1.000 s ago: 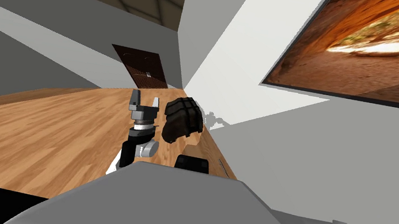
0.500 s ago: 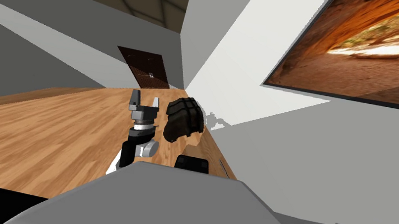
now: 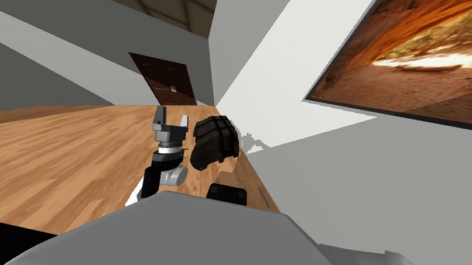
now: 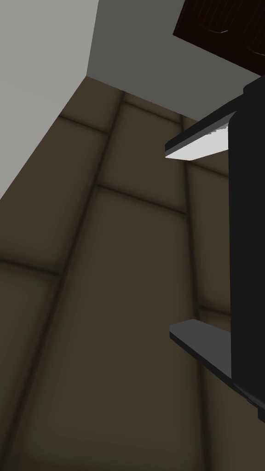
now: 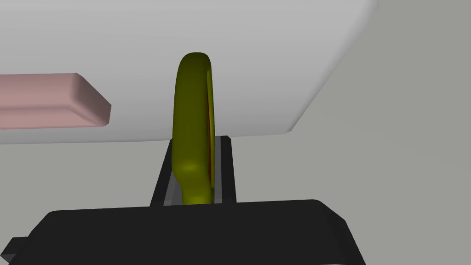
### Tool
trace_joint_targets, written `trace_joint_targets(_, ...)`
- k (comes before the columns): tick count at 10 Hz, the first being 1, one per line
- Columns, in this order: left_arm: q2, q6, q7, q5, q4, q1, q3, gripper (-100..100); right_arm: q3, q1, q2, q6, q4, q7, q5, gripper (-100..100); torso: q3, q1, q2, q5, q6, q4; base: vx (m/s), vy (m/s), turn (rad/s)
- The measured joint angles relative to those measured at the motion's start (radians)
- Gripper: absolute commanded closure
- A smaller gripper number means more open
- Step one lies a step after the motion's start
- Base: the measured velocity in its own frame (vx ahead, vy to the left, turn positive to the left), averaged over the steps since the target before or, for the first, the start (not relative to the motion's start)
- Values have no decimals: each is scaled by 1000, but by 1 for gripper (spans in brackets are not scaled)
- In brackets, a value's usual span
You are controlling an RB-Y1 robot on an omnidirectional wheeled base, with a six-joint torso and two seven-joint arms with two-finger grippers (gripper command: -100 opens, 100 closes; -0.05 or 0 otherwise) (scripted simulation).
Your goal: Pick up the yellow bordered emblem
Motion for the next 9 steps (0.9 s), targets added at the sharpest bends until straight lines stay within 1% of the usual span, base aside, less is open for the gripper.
trace_joint_targets(1,0,0,0,0,0,0,0,0,-10,-7,-1,-10,8,-1,21,100,0,0,-1,0,-1,0,76,-15,-156)
trace_joint_targets(2,0,0,0,0,0,0,0,0,-35,-3,-5,-15,-4,0,45,100,-1,-1,-1,0,-1,0,58,-10,-107)
trace_joint_targets(3,0,0,0,0,0,0,0,0,-44,-11,-7,-20,0,-2,65,100,0,-1,0,0,-2,0,71,-9,-169)
trace_joint_targets(4,0,0,0,0,0,0,0,0,-48,-58,-2,-51,50,0,103,100,0,-1,-1,0,-1,0,56,-3,-122)
trace_joint_targets(5,0,0,0,0,0,0,0,0,-66,-42,-6,-51,27,-1,117,100,0,0,0,0,-2,0,62,5,-216)
trace_joint_targets(6,0,0,0,0,0,0,0,0,-75,-76,-9,-63,49,-3,153,100,0,0,0,0,-1,0,94,-3,-310)
trace_joint_targets(7,0,0,0,0,0,0,0,0,-136,6,-24,-28,-64,-11,157,100,0,1,-1,0,0,0,78,-2,-100)
trace_joint_targets(8,0,0,0,0,0,0,0,0,-133,-24,-18,-44,-36,-8,187,100,-1,0,-1,-1,-3,0,27,3,37)
trace_joint_targets(9,0,0,0,0,0,0,0,0,-126,-55,-15,-70,-4,-5,211,100,0,-1,0,-1,-4,0,-4,2,43)
